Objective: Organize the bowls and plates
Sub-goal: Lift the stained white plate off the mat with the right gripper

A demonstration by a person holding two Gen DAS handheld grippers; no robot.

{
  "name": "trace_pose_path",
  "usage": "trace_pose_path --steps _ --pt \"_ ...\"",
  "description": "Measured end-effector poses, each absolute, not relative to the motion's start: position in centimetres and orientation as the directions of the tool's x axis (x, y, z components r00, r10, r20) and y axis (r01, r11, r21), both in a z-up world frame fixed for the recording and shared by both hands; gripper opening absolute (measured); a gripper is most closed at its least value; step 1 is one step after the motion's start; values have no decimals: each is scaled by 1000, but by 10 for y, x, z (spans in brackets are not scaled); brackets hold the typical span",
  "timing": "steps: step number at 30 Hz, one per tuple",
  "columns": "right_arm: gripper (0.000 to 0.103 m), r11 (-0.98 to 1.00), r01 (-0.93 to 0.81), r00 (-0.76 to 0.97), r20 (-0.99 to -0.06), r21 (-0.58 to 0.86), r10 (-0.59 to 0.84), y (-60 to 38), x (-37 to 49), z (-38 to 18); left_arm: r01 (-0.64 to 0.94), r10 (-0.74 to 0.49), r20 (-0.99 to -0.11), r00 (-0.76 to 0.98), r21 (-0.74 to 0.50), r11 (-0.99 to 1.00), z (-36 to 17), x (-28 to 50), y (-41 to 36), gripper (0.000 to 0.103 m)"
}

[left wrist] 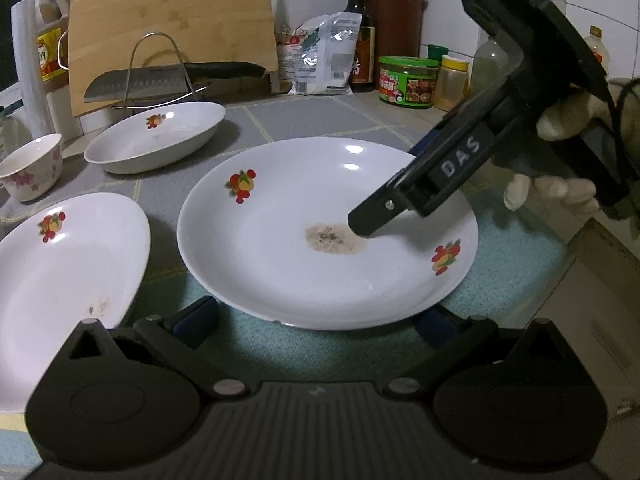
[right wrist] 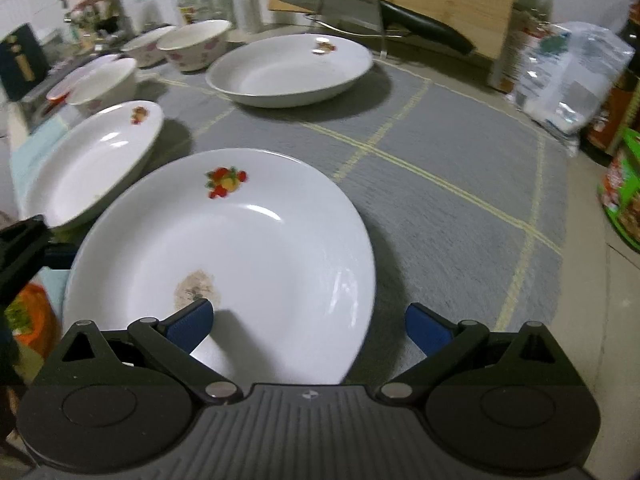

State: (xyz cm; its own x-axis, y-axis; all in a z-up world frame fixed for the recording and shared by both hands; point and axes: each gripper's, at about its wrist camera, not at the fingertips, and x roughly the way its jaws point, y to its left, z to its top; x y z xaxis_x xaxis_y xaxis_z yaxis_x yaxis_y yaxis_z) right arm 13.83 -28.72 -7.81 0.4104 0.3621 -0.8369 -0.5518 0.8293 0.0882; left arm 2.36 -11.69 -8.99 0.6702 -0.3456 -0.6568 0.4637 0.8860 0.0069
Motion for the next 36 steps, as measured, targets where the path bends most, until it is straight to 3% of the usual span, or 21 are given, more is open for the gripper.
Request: trace_pose_path --steps 15,19,36 --pt "103 654 -683 213 -767 326 606 -290 181 -75 491 -348 -655 671 41 870 -88 24 -120 103" --pt "98 630 -698 185 -763 342 619 -287 186 -75 494 -343 -661 667 47 868 -87 25 -123 103" --pt "97 641 -702 203 -775 311 598 -293 186 -64 512 -354 -687 635 30 858 -75 40 -129 102"
